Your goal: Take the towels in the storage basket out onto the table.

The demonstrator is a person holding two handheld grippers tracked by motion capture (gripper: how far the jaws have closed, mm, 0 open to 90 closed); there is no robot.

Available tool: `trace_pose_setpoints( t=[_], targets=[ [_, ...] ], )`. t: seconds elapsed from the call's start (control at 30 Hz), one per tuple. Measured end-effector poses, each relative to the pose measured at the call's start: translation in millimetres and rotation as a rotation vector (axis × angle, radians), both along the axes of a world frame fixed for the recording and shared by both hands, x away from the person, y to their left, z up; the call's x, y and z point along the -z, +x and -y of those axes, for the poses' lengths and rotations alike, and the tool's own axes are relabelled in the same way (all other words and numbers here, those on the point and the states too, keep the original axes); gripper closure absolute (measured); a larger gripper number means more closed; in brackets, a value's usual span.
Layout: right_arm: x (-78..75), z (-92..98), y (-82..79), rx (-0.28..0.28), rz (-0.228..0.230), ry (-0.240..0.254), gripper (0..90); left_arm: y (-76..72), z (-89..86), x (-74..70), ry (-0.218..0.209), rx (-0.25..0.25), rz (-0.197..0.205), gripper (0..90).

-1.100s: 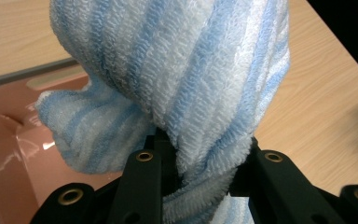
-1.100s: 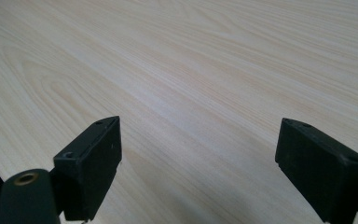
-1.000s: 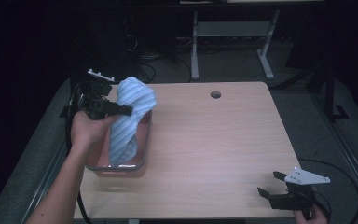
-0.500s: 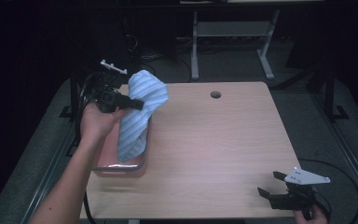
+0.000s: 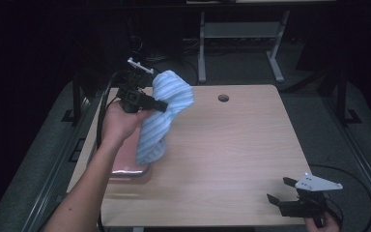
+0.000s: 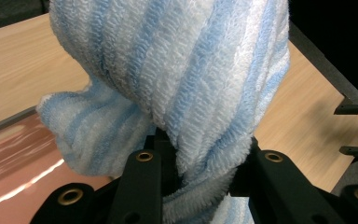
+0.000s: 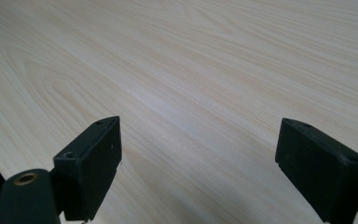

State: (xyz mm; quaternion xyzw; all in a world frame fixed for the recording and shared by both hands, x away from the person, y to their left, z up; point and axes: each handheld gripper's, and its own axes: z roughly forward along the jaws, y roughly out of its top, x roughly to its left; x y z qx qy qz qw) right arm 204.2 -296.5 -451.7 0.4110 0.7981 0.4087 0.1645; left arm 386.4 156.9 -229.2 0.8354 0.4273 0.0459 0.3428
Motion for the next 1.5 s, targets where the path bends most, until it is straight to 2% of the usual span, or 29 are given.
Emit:
trace_pose_setpoints(
  t=[0.17,0.47,0.63,0.93,1.07,1.13,1.5],
  targets=[
    [0.0,0.8,-0.4,0.004,0.002,0.003,14.0,1.8,20.5,3.5,0.001,0.040,-0.003,71.5],
    [-0.1,0.0,-0.4,-0.012,0.008,0.003,14.0,5.9,45.5,6.1,-0.003,0.070,-0.007,71.5],
    [0.2,-1.2,0.4,-0.013,0.004,0.001,14.0,7.6,62.9,6.2,0.002,0.108,-0.011,71.5],
    [-0.2,-0.9,0.5,-0.013,0.006,0.001,14.0,7.3,84.7,10.3,-0.011,0.132,-0.012,71.5],
    [0.0,-1.1,1.5,-0.012,0.004,0.003,14.0,8.6,93.4,17.4,-0.015,0.143,-0.019,71.5],
    [-0.6,-2.7,2.3,-0.013,0.008,0.000,14.0,11.0,99.0,25.8,-0.019,0.151,-0.036,71.5],
    [-0.4,-0.7,2.6,-0.009,0.010,0.000,14.0,15.5,118.4,55.0,-0.006,0.189,-0.078,71.4]
  ],
)
